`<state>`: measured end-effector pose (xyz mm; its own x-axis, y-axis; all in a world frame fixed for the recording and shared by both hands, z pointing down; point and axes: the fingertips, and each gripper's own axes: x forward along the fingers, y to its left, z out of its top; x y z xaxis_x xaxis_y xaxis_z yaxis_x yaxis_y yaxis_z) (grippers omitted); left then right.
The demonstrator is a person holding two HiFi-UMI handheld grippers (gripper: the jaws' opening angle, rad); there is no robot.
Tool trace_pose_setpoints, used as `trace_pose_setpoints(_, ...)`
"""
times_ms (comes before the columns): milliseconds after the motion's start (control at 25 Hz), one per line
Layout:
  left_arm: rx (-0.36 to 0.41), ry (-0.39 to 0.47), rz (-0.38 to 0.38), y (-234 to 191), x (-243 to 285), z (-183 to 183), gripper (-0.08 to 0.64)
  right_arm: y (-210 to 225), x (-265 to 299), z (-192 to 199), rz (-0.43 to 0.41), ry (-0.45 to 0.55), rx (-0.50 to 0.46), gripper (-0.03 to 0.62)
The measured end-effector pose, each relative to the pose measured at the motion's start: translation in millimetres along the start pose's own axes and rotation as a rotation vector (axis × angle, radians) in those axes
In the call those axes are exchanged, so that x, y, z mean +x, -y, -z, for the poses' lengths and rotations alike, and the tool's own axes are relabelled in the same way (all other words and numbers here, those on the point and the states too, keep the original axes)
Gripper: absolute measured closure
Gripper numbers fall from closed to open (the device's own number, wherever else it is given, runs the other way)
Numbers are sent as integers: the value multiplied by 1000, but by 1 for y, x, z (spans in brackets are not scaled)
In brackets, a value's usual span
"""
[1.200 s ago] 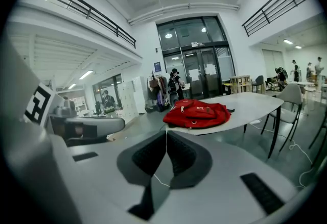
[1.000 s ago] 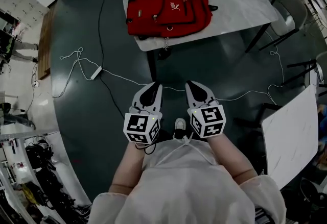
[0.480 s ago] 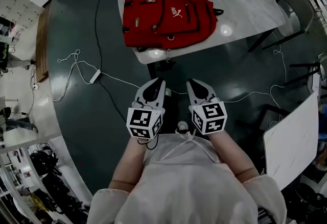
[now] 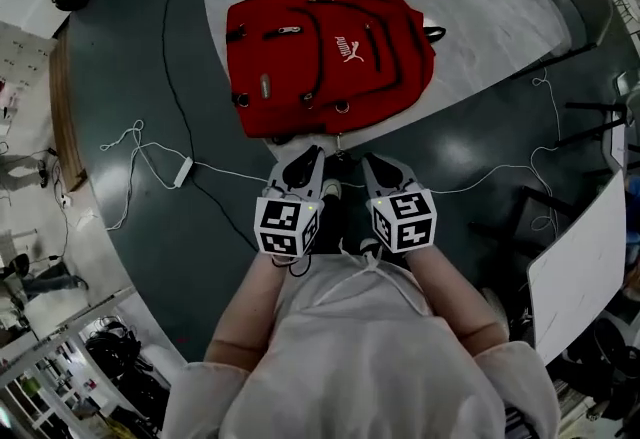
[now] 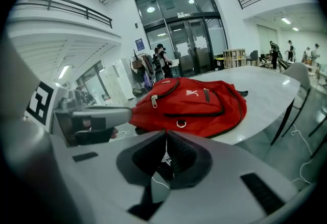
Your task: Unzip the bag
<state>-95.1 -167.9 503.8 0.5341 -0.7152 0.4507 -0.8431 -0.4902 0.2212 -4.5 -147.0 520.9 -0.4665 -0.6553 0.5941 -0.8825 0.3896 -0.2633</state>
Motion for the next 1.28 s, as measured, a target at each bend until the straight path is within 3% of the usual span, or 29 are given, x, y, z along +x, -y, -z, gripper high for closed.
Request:
trace_pose_setpoints(320, 13, -79, 106, -30, 65, 37, 522, 0, 67, 42, 12, -214, 70, 561)
trace_pose_setpoints(600, -22, -176, 154, -44, 99, 63, 522, -8, 107, 61, 5, -319, 94, 560)
trace_pose_setpoints(840, -22, -265, 151, -50, 108, 77, 522, -5, 120, 72, 46, -379, 116, 561)
trace_pose_setpoints(1000, -47, -335, 167, -52, 113, 81, 523, -1, 122, 72, 69, -408, 74, 561)
trace_pose_setpoints(1280, 13, -353, 157, -53, 113, 84, 525, 5, 121, 73, -3, -460, 30, 565)
